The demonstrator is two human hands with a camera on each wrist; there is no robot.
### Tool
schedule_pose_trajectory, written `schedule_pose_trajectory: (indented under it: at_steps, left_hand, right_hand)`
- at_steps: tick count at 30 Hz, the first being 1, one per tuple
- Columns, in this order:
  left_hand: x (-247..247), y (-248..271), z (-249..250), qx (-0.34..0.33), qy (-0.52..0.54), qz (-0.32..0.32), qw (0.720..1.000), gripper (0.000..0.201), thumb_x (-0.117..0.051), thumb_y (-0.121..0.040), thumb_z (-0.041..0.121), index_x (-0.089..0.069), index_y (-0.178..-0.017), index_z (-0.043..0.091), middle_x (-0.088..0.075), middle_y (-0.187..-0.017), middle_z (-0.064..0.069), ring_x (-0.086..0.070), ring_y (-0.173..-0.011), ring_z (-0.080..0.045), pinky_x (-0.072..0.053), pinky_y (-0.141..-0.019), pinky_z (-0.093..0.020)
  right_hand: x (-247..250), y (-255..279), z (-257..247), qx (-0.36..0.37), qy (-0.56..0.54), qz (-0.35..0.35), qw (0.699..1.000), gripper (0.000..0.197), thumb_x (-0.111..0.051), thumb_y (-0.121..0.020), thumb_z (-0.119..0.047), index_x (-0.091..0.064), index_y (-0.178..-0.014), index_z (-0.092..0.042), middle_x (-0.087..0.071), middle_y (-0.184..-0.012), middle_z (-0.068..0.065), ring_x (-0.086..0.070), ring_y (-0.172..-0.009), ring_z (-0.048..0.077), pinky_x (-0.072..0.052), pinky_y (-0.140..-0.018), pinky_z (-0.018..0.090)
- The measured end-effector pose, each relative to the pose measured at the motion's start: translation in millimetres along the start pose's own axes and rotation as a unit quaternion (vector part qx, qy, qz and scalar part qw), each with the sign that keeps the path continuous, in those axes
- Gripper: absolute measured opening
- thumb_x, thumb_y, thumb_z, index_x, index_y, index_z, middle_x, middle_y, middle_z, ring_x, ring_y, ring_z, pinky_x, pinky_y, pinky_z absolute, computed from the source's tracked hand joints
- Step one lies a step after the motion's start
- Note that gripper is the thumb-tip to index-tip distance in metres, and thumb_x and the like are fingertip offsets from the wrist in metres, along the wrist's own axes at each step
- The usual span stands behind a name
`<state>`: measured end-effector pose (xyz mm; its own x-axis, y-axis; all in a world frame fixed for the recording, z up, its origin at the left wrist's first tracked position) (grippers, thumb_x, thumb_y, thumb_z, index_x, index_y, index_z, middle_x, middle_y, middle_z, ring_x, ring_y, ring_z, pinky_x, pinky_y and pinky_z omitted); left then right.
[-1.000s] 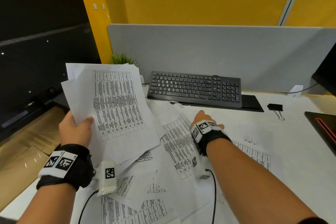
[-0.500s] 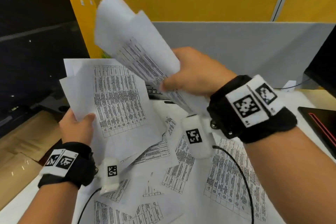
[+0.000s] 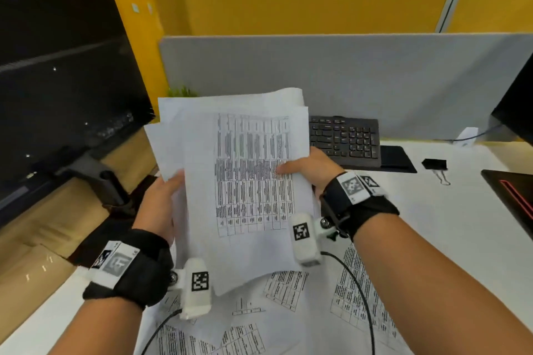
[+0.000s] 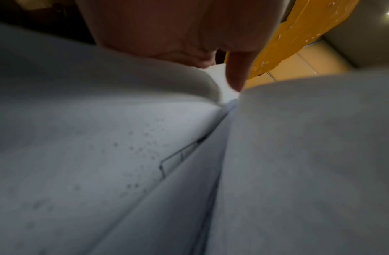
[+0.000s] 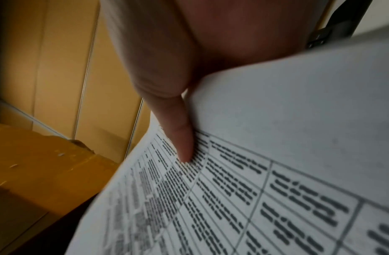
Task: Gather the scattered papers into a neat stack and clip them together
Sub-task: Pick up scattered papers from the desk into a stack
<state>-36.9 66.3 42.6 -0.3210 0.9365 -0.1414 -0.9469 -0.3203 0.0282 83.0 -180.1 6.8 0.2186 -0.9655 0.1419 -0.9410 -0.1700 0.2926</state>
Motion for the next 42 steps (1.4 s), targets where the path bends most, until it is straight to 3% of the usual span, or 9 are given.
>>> schedule_pose_trajectory:
  at_steps: [3,8,13,17,21,26,32,39,42]
  left_hand:
    - [-1,-1,-9,0.018,0.012,-0.003,1.0,0.055,-0.055,-0.078,0.047,-0.055,-0.127,0.021,-0.066,-0.119,-0.001,-0.062,-0.108,-0.02,-0.045,-0.096,-0.042]
    - [19,-9,-18,-0.027,-0.177,0.088,0.98,0.038,-0.067,-0.082,0.005,-0.058,-0.119,0.01,-0.063,-0.108,-0.006,-0.06,-0.1,-0.028,-0.045,-0.089,-0.039]
    - [54,-15,-20,-0.007,-0.186,0.166,0.968,0.038,-0.066,-0.082,0.006,-0.058,-0.119,0.004,-0.06,-0.108,-0.01,-0.057,-0.1,-0.03,-0.044,-0.093,-0.045]
    - [83,-14,-14,-0.012,-0.153,0.217,0.964,0.039,-0.068,-0.081,0.009,-0.058,-0.119,0.004,-0.062,-0.11,-0.011,-0.059,-0.101,-0.031,-0.045,-0.096,-0.047]
    - [98,-14,-9,-0.029,-0.132,0.248,0.959,0.044,-0.07,-0.08,0.012,-0.058,-0.122,0.008,-0.062,-0.113,-0.011,-0.059,-0.103,-0.031,-0.045,-0.097,-0.049]
    - [83,-13,-5,-0.023,-0.13,0.246,0.96,0.041,-0.069,-0.081,0.018,-0.058,-0.121,0.013,-0.062,-0.115,-0.011,-0.059,-0.102,-0.036,-0.047,-0.09,-0.059]
    - [69,-8,-3,-0.031,-0.128,0.223,0.966,0.041,-0.063,-0.086,0.011,-0.053,-0.126,0.007,-0.059,-0.121,-0.012,-0.053,-0.1,-0.024,-0.041,-0.089,-0.04]
    - [59,1,-3,-0.033,-0.128,0.208,0.969,0.042,-0.063,-0.086,0.011,-0.054,-0.126,0.01,-0.059,-0.119,-0.01,-0.055,-0.107,-0.029,-0.042,-0.098,-0.05]
    - [60,-2,-3,-0.038,-0.124,0.204,0.97,0.041,-0.063,-0.086,0.011,-0.054,-0.126,0.01,-0.059,-0.118,-0.009,-0.055,-0.107,-0.028,-0.041,-0.098,-0.047]
  right_hand:
    - [-13,7,-10,0.036,-0.031,-0.011,0.999,0.11,-0.092,-0.018,-0.026,-0.055,-0.12,-0.011,-0.071,-0.107,0.007,-0.069,-0.094,0.029,-0.054,-0.086,0.051]
    - [-31,39,-36,0.07,-0.033,-0.024,0.997,0.058,-0.081,-0.062,0.001,-0.057,-0.115,-0.008,-0.069,-0.11,0.011,-0.067,-0.098,0.03,-0.054,-0.086,0.05]
    - [-1,34,-23,0.061,0.143,0.029,0.987,0.066,-0.079,-0.074,-0.024,-0.043,-0.129,-0.02,-0.061,-0.114,0.004,-0.061,-0.1,0.02,-0.049,-0.084,0.032]
    - [58,44,12,-0.034,0.53,0.056,0.846,0.078,-0.075,-0.076,-0.021,-0.031,-0.14,-0.019,-0.049,-0.133,0.009,-0.055,-0.111,0.027,-0.046,-0.087,0.035]
    - [98,59,66,-0.143,0.639,-0.003,0.756,0.088,-0.085,-0.062,-0.032,-0.032,-0.131,-0.018,-0.05,-0.125,0.009,-0.056,-0.099,0.025,-0.05,-0.088,0.042]
    - [116,53,83,-0.134,0.613,0.02,0.779,0.1,-0.087,-0.057,-0.035,-0.026,-0.134,-0.019,-0.049,-0.126,0.012,-0.057,-0.105,0.03,-0.049,-0.089,0.043]
    - [108,31,70,-0.112,0.6,0.056,0.79,0.086,-0.081,-0.069,-0.03,-0.033,-0.139,-0.021,-0.055,-0.131,0.004,-0.054,-0.116,0.028,-0.042,-0.097,0.042]
    - [106,16,70,-0.138,0.607,0.054,0.781,0.084,-0.082,-0.055,-0.053,-0.044,-0.124,-0.023,-0.054,-0.122,0.005,-0.053,-0.111,0.029,-0.046,-0.094,0.044]
    - [115,22,69,-0.144,0.565,0.065,0.81,0.069,-0.085,-0.06,-0.038,-0.044,-0.111,-0.017,-0.055,-0.12,0.009,-0.055,-0.105,0.027,-0.048,-0.092,0.041]
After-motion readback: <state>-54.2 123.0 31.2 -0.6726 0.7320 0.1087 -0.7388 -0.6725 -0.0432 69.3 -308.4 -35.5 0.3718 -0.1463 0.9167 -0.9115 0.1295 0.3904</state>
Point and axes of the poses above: each hand's wrist, its own y-axis away from the middle knuckle, its own x-axis out of the back of the hand, z = x × y, the point moved 7 cm from there along -y, towards the middle knuckle
